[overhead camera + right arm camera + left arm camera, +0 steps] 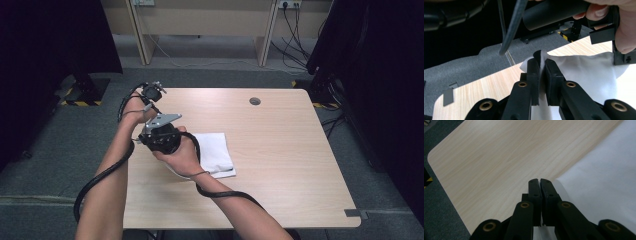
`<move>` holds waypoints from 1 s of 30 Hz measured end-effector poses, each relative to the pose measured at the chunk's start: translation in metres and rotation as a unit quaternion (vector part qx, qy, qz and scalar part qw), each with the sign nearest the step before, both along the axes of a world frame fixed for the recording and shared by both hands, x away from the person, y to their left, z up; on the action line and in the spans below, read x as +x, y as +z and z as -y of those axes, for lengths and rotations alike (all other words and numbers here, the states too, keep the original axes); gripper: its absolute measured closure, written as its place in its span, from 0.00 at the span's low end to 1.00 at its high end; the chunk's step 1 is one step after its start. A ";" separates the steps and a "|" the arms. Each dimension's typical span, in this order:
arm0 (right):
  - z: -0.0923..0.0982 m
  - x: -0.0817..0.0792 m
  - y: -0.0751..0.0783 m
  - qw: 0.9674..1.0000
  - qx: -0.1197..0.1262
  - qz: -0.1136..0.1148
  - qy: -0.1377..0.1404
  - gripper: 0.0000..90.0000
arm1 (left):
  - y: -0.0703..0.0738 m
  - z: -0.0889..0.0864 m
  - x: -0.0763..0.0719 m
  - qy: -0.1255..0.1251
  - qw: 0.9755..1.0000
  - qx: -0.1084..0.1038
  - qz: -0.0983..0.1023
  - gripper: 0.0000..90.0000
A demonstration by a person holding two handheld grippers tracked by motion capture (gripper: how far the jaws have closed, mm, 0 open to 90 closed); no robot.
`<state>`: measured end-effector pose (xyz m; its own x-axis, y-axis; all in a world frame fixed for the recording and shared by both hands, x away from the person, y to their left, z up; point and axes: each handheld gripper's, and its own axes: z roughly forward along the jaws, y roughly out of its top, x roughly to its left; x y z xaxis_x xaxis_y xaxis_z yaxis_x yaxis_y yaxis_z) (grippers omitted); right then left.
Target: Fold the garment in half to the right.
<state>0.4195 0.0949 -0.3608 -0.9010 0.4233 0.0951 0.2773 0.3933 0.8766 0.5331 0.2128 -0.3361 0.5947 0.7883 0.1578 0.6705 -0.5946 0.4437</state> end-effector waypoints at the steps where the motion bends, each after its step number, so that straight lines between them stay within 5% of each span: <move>1: 0.000 0.000 0.000 1.000 0.000 0.000 0.000 0.93 | 0.001 -0.001 0.000 0.000 1.000 0.003 -0.001 0.97; 30: 0.003 0.002 0.015 1.000 0.021 0.004 -0.007 0.93 | 0.015 0.004 0.002 -0.004 1.000 0.016 0.004 0.97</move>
<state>0.4210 0.0917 -0.3457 -0.8955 0.4323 0.1056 0.2752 0.3516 0.8948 0.5348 0.2092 -0.3208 0.5991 0.7785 0.1872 0.6625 -0.6133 0.4300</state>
